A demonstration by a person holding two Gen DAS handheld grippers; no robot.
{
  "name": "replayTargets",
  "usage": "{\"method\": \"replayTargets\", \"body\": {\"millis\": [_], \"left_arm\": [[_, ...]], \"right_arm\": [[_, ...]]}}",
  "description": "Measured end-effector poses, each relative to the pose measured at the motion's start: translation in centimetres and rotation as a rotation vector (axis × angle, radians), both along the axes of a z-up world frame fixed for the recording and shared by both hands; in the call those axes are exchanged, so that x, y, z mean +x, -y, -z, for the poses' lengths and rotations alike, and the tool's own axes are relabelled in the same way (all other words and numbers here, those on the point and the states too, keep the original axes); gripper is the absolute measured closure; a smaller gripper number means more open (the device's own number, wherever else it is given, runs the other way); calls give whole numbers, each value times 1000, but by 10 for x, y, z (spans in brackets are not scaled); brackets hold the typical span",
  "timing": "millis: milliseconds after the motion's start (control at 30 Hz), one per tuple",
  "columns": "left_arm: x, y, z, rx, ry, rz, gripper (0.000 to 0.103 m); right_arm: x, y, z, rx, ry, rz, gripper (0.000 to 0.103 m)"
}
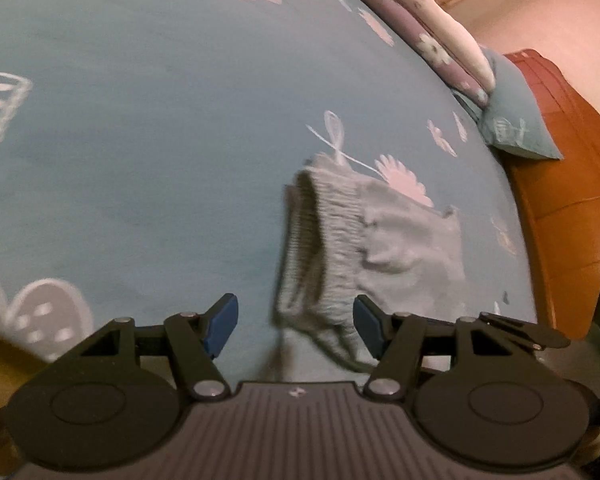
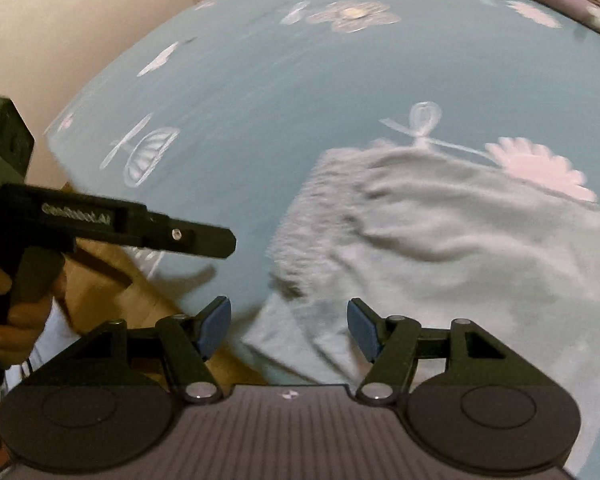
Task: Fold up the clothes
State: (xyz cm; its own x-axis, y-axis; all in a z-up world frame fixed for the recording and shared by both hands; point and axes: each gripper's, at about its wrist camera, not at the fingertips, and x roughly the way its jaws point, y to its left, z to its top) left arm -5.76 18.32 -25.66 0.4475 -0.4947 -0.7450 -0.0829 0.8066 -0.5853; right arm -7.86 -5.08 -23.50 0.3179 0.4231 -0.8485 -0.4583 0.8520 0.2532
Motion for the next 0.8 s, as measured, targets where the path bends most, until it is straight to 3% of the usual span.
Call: {"method": "replayTargets", "body": {"millis": [200, 333, 500, 633, 800], "left_arm": [[4, -9, 8, -69, -15, -87, 40], [-1, -40, 17, -196, -56, -176, 37], [-4, -44, 10, -133, -41, -146, 34], [-10, -42, 13, -179, -44, -141, 34], [-15, -39, 19, -225, -57, -128, 34]], "right_arm": [[-7, -8, 10, -150, 103, -55, 34], [-16, -41, 23, -238, 136, -117, 34], [-34, -78, 25, -261, 175, -145, 37], [-46, -95, 38, -333, 178, -232, 64], [-47, -99, 57, -408, 166, -259, 64]]}}
